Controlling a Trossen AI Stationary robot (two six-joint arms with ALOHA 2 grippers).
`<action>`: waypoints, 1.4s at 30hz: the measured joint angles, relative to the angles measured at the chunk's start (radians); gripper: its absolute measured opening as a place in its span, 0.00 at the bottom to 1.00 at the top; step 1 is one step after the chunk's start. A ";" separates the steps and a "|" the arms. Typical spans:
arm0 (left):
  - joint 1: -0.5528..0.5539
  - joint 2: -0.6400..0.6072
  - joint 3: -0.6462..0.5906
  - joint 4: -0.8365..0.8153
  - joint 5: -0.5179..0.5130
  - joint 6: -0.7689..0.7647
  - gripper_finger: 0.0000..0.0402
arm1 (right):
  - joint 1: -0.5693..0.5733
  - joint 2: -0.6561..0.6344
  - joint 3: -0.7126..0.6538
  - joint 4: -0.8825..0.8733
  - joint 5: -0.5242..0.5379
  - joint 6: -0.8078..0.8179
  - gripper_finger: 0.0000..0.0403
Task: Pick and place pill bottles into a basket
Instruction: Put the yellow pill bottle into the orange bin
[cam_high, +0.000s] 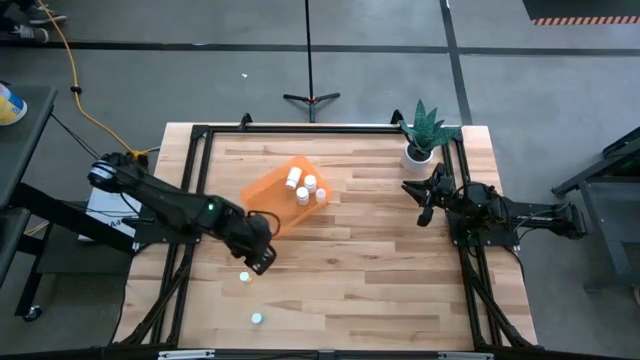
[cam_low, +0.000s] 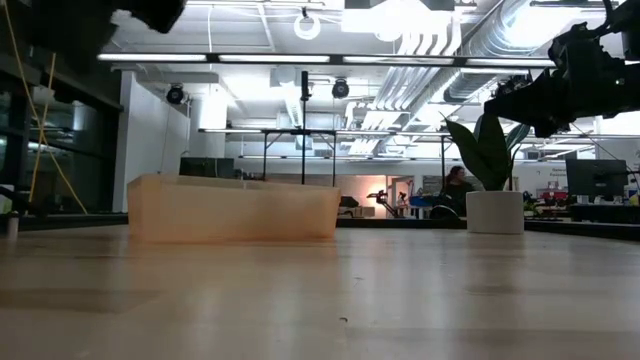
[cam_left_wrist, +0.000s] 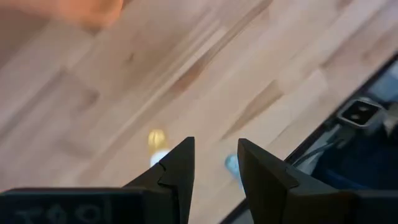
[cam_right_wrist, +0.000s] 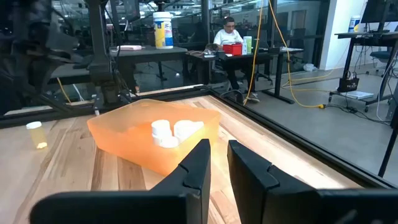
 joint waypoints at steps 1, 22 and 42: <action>-0.013 0.012 0.003 -0.002 0.004 -0.039 0.39 | 0.000 0.000 0.000 0.000 0.000 -0.004 0.12; -0.121 0.198 0.000 -0.046 0.094 -0.128 0.63 | 0.000 -0.001 0.000 0.041 0.010 -0.079 0.12; -0.138 0.300 -0.001 -0.064 0.040 -0.136 0.63 | -0.001 -0.001 -0.001 0.066 0.008 -0.134 0.12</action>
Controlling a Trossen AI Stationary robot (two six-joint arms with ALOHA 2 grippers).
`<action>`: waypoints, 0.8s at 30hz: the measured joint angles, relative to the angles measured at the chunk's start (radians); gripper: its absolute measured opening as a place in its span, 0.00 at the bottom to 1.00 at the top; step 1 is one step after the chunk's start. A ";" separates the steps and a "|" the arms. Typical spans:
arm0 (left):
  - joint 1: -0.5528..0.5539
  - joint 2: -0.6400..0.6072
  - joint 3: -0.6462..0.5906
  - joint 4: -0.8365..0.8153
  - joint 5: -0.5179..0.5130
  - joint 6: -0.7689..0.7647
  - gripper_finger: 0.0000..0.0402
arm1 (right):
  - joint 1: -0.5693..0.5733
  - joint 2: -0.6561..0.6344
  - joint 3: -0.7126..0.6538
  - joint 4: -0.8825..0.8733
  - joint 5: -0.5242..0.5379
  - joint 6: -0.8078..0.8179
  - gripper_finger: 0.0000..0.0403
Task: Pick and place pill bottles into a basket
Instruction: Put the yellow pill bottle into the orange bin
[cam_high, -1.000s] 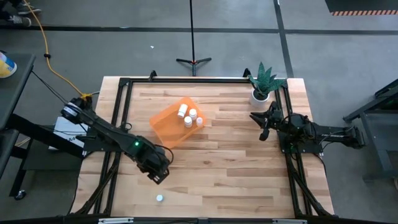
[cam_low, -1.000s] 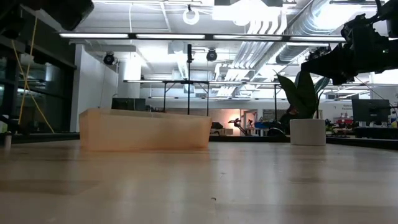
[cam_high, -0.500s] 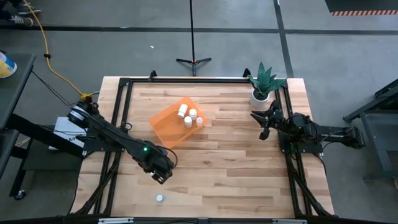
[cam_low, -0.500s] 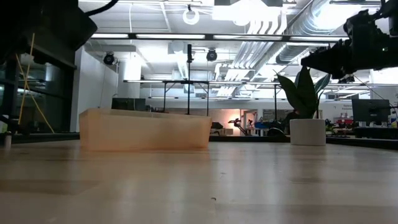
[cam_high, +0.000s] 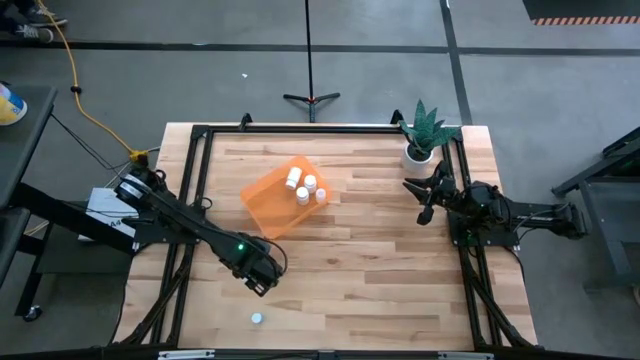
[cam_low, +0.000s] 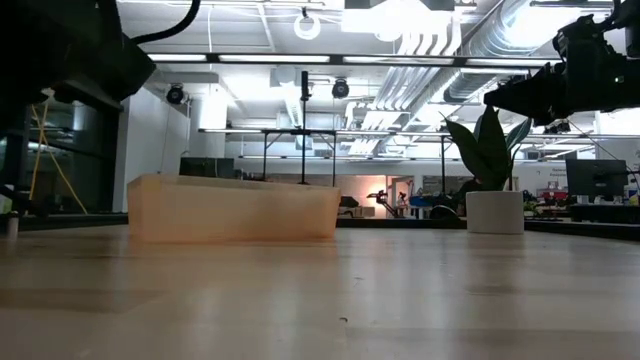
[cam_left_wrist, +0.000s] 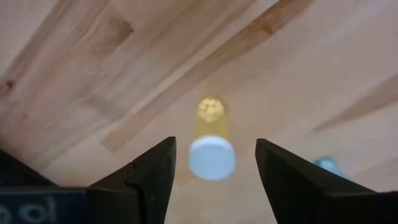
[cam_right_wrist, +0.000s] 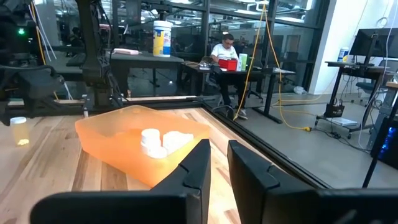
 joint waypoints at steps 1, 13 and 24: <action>-0.008 0.007 0.000 0.005 -0.006 0.000 0.62 | 0.000 0.000 0.000 0.000 0.000 0.000 0.11; -0.050 0.051 -0.001 0.024 -0.094 0.000 0.59 | 0.000 0.000 0.000 0.000 -0.001 -0.007 0.10; -0.059 0.051 -0.001 0.026 -0.096 0.060 0.54 | 0.000 0.000 0.000 0.000 -0.001 -0.010 0.11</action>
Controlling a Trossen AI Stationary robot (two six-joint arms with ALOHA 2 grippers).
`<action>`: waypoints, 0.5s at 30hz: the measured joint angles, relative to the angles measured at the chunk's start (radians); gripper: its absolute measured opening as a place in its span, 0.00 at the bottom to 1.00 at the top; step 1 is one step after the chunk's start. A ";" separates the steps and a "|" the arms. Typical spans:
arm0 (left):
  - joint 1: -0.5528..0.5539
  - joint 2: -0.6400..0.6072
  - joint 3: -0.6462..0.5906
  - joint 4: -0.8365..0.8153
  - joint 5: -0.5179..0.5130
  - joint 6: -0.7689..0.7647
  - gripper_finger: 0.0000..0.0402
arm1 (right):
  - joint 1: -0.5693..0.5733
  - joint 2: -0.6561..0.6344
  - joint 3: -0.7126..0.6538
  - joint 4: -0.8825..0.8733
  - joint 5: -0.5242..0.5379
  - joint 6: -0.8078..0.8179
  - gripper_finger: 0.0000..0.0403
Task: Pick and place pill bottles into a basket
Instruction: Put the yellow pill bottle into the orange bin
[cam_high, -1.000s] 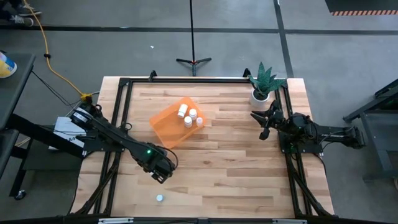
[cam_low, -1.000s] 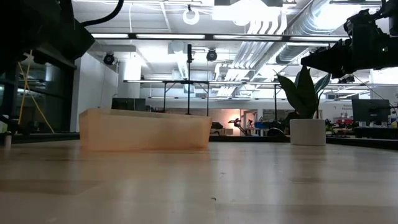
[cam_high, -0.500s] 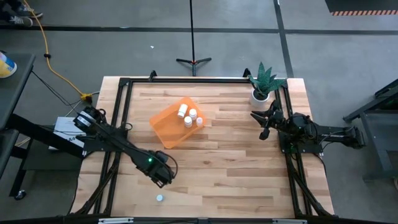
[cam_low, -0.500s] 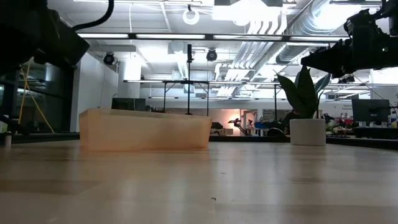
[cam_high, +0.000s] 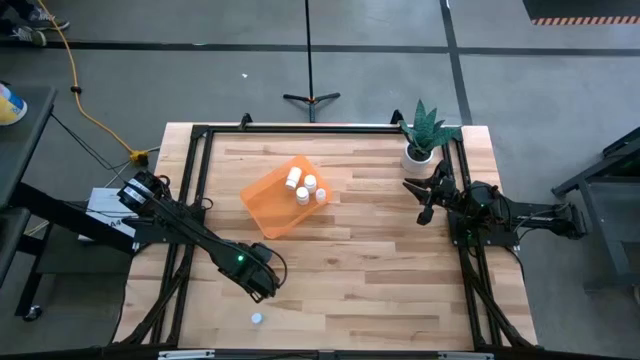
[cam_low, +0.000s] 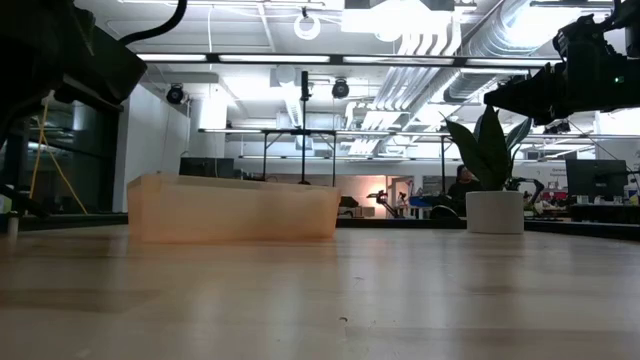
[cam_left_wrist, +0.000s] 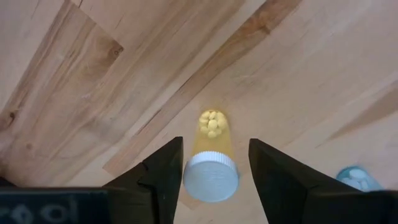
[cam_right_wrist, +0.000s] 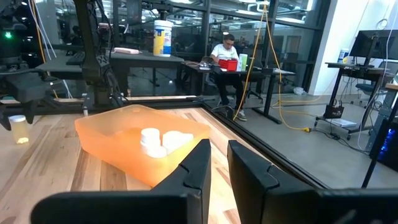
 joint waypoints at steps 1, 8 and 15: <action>-0.004 0.000 0.000 0.000 -0.002 0.001 0.53 | 0.000 0.000 0.000 0.000 -0.001 -0.003 0.11; -0.019 0.000 0.000 0.000 -0.010 0.014 0.50 | 0.000 0.000 0.000 -0.003 -0.003 -0.005 0.13; -0.037 0.014 0.001 0.000 -0.013 0.028 0.50 | 0.000 0.000 0.000 -0.003 -0.003 -0.005 0.12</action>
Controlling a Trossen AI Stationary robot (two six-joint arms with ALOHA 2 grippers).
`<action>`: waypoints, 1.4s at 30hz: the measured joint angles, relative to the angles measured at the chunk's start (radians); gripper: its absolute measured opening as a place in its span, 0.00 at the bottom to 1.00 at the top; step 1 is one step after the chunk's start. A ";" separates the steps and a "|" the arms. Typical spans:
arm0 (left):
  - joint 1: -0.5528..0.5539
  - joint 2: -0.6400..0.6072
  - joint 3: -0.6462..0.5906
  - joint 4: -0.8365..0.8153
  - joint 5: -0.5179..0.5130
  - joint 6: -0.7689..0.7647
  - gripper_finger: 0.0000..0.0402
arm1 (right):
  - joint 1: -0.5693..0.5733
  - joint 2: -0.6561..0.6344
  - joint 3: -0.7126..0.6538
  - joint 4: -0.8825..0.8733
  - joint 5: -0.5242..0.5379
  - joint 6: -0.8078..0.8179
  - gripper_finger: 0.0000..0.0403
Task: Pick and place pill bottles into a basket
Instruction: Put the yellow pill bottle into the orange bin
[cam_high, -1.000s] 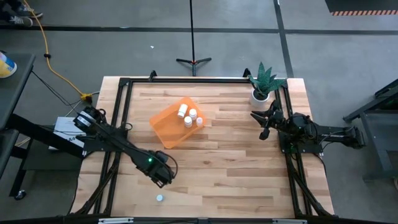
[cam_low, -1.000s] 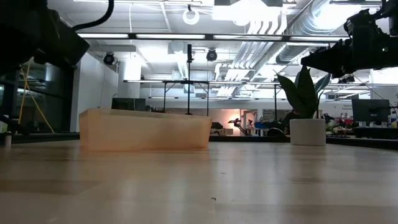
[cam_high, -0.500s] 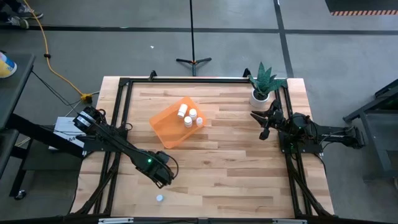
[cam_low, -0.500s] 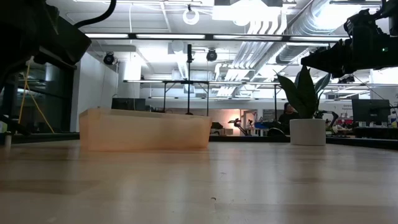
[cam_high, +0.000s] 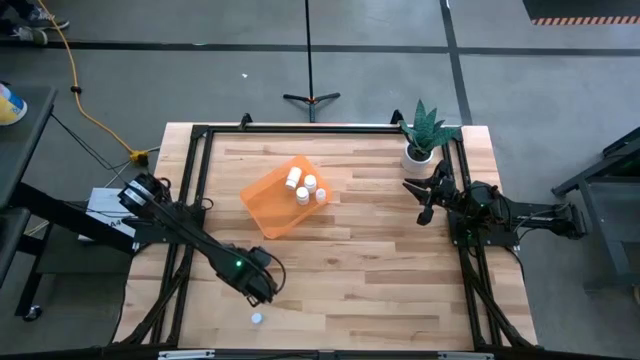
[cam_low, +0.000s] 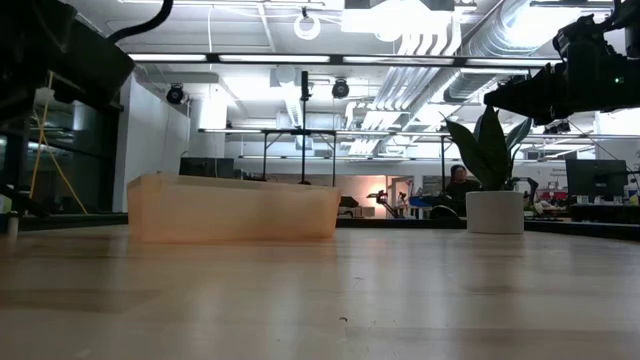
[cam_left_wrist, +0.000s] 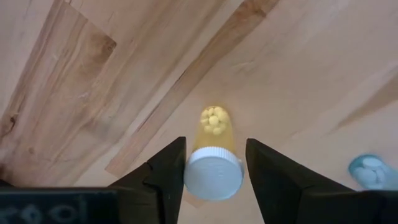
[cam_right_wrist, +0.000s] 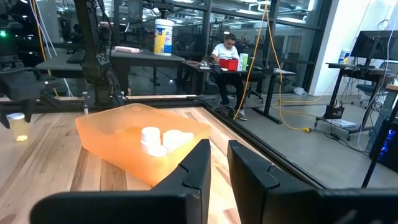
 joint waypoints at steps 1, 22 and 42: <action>0.000 0.005 0.000 0.000 0.000 0.001 0.50 | 0.000 0.000 0.000 0.000 0.000 0.000 0.11; 0.002 0.015 0.000 -0.003 0.026 0.105 0.39 | 0.000 0.000 0.000 0.001 0.000 0.000 0.13; 0.002 0.016 0.000 -0.009 0.056 0.184 0.37 | 0.000 0.000 0.000 0.000 0.000 0.000 0.11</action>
